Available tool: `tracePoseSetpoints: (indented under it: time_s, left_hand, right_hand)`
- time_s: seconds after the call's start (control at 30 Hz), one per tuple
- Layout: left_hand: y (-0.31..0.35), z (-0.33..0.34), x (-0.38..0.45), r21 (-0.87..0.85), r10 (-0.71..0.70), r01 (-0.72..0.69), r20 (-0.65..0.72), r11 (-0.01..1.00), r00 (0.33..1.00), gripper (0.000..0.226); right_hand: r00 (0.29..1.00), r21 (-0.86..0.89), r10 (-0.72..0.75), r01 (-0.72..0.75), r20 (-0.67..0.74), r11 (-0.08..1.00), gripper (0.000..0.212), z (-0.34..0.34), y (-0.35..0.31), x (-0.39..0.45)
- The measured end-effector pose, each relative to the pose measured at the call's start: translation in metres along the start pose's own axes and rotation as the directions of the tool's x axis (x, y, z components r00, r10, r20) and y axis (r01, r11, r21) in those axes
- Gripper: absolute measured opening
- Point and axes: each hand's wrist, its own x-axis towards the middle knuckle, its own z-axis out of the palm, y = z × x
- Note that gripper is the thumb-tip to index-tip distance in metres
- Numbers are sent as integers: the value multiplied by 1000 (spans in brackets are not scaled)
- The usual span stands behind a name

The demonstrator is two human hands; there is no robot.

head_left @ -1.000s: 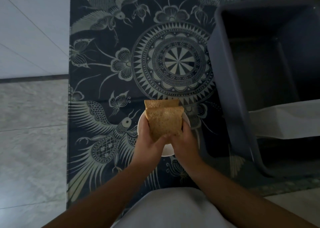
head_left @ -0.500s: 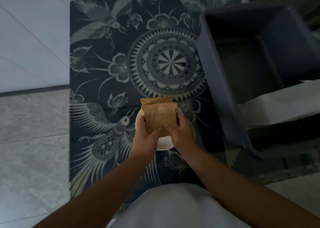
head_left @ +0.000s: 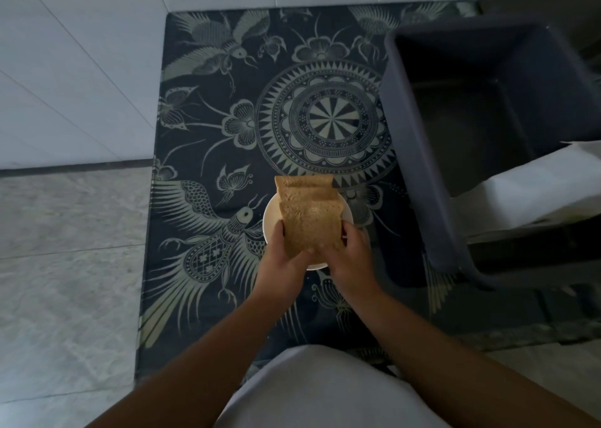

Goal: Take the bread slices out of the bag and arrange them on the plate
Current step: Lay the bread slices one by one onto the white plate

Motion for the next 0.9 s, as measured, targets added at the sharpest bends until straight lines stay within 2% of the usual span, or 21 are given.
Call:
tracePoseSetpoints:
  time_s: [0.1, 0.17, 0.4, 0.6, 0.7, 0.83, 0.9]
  left_hand:
    - [-6, 2, 0, 14, -32, 31, 12, 999, 999, 87]
    - [-8, 1, 1, 17, -41, 41, 29, 999, 999, 91]
    - [-10, -3, -3, 2, 70, -70, -24, 998, 997, 55]
    - [-9, 3, -21, 16, 121, -121, -18, 993, 993, 59]
    - [-17, 5, -34, 65, 133, -131, -24, 989, 991, 73]
    - [-31, 5, -41, 72, 112, -114, 23, 991, 993, 55]
    - [-33, 3, -38, 58, 100, -105, 72, 993, 992, 59]
  right_hand:
    - [999, -62, -33, 34, 20, 997, 51, 2, 4, 0]
    - [999, -106, -41, 44, 31, 993, 53, 5, 4, 2]
    - [1000, -144, -20, 17, -16, 989, 62, 7, 7, -4]
    - [997, -118, -54, 48, -51, 992, 53, 5, 4, -17]
    - [997, -92, -66, 61, -50, 994, 55, 2, 13, -30]
    - [998, -119, -59, 59, 4, 991, 48, -1, 26, -37]
    - [996, -97, -74, 79, 47, 992, 40, -1, 27, -36]
